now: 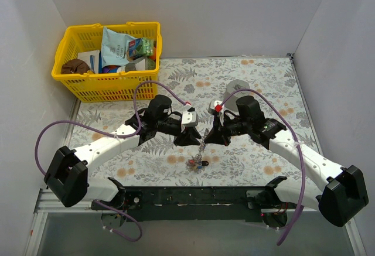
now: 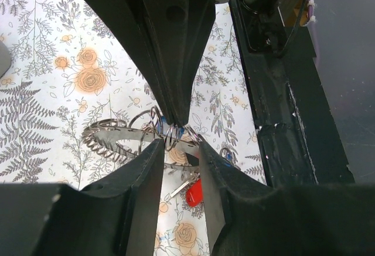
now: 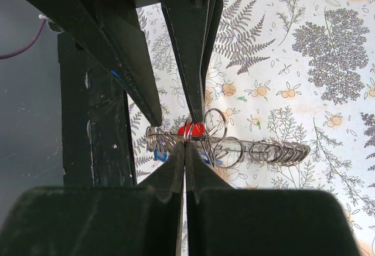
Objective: Put the keys on the keyring
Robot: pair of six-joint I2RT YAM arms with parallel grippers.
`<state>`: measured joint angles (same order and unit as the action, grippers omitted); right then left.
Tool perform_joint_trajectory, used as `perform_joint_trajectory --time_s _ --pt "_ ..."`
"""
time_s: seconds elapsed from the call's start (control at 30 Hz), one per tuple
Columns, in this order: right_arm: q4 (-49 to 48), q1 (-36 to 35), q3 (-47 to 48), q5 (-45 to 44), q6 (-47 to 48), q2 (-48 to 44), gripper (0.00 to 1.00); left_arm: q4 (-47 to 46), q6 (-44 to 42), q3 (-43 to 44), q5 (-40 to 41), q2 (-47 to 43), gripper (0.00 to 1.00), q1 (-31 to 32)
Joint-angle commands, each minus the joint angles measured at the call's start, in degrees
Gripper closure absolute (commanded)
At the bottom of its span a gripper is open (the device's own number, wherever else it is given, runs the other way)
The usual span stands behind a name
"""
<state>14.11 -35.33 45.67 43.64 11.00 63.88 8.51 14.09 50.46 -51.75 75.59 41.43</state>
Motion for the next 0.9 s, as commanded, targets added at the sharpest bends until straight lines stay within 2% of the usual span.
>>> perform_joint_trajectory --time_s 0.0,0.27,0.5,0.67,0.87 --pt "-1.89 -0.09 2.67 1.98 0.86 -1.04 0.99 -1.30 -0.82 2.01 -1.16 0.08 0.70 0.23" --pt "-4.44 -0.09 0.92 3.03 -0.19 -2.09 0.99 -5.69 1.47 1.32 -2.57 0.79 0.76 0.23" --pt "-8.40 -0.09 -1.37 4.00 -2.04 -3.23 0.99 -14.40 5.77 -2.90 -1.95 -1.76 0.79 0.23" --pt "-8.48 -0.09 -1.46 4.09 -1.95 -3.23 0.99 -11.77 4.29 -2.03 -2.31 -0.97 0.81 0.23" --pt "-8.48 -0.09 -1.46 3.65 -1.86 -3.23 0.99 -9.40 2.18 -0.98 -2.48 -0.27 0.99 0.23"
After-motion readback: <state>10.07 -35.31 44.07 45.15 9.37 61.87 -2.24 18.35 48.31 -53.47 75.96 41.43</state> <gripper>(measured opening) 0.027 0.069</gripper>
